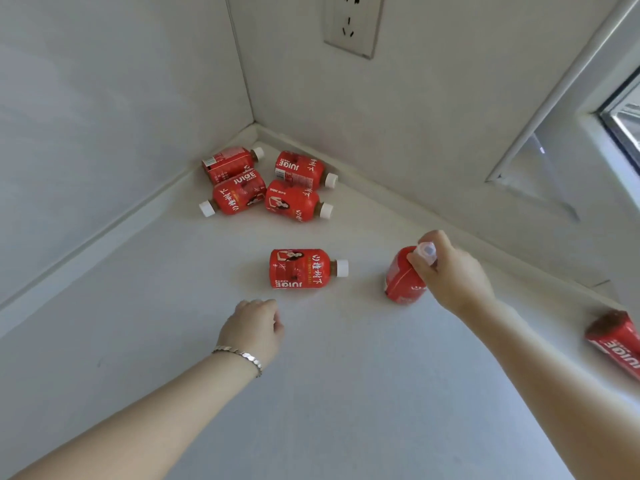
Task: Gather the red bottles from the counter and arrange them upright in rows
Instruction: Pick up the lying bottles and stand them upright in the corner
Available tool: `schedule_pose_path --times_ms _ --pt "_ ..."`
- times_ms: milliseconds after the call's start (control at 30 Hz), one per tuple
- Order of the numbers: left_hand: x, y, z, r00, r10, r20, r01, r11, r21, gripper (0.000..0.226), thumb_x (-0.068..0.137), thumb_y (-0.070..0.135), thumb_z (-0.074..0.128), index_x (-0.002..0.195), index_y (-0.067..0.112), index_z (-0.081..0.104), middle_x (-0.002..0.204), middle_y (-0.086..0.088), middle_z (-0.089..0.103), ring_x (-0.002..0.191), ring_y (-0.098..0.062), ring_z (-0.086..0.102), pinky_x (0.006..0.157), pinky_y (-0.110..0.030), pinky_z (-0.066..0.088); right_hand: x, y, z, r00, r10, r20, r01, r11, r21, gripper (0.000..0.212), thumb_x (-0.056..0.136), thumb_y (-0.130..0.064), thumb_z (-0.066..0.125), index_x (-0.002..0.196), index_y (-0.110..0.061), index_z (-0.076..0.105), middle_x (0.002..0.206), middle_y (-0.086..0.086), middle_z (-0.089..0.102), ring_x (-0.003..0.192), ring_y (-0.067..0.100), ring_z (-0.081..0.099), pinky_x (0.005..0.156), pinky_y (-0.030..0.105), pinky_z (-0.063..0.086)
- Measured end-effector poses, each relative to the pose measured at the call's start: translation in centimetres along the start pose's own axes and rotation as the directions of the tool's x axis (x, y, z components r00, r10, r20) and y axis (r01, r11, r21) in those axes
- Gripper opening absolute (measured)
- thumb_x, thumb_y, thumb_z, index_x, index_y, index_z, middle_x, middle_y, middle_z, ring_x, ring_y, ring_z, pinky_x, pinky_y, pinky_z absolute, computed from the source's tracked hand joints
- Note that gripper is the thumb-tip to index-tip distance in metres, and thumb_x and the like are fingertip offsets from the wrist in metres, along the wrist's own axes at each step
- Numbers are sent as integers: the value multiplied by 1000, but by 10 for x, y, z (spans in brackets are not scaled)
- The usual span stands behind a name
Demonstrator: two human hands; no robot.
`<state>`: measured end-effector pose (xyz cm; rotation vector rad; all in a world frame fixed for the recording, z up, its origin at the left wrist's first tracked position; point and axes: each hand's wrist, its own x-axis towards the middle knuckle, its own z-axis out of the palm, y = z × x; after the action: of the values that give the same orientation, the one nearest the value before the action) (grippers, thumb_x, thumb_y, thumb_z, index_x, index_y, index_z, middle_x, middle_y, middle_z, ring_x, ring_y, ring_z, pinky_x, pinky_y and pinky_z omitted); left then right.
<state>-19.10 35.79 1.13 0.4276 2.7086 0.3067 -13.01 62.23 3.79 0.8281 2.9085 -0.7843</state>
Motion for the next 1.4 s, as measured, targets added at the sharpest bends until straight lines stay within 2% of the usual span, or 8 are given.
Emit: schedule_pose_path --times_ms 167,300,600,833,967,1067,1267,1400 --pt "39 39 8 957 197 -213 -198 980 13 53 80 21 64 129 13 46 138 -7 44 128 -28 39 106 -35 33 -10 4 7 1000 -23 4 23 991 -134 29 96 -31 43 111 -7 45 99 19 64 85 40 61 61 32 36" --pt "84 61 16 978 189 -85 -183 980 76 78 75 37 69 141 24 29 154 -5 26 143 -26 19 117 -38 18 -6 9 12 999 -34 -17 31 990 -136 28 95 -33 42 113 -12 48 103 13 64 88 38 62 62 30 37" --pt "65 47 53 880 339 -333 -316 941 123 38 45 44 79 76 25 68 77 9 69 85 -21 51 70 -40 46 -6 12 15 997 -57 -51 49 990 -132 27 93 -34 44 109 -13 50 97 12 65 84 38 63 69 40 52" --pt "35 27 63 871 433 -231 -350 878 326 48 31 42 86 75 33 69 73 0 66 68 -30 65 64 -47 51 -8 9 14 997 -64 -49 59 992 -107 29 95 -33 43 110 -9 50 102 15 64 87 40 62 69 41 48" --pt "24 25 37 921 145 -361 -248 934 -258 39 55 30 76 93 27 66 89 2 67 85 -27 63 76 -35 46 -8 9 15 996 -67 -58 59 991 -120 30 95 -32 42 110 -8 50 102 16 64 86 39 62 62 34 40" --pt "0 20 22 976 -40 -216 -130 686 -716 37 58 32 78 85 37 53 85 15 62 80 -1 60 69 -15 45 -7 9 16 996 -60 -59 52 991 -126 29 95 -32 42 109 -8 49 103 16 63 87 40 61 63 35 40" --pt "-17 24 17 915 251 -317 -314 935 -164 24 63 25 81 75 15 62 83 1 55 78 -17 57 60 -28 44 -7 10 17 997 -51 -49 44 990 -138 29 95 -30 42 111 -7 49 104 18 63 88 40 60 61 32 36" --pt "-18 42 8 896 312 -316 -242 940 241 47 40 46 86 54 17 52 39 0 44 30 -20 51 45 -11 -3 -9 7 16 1000 -21 -18 18 987 -158 32 96 -31 43 113 -4 46 105 21 63 89 41 61 63 36 42"
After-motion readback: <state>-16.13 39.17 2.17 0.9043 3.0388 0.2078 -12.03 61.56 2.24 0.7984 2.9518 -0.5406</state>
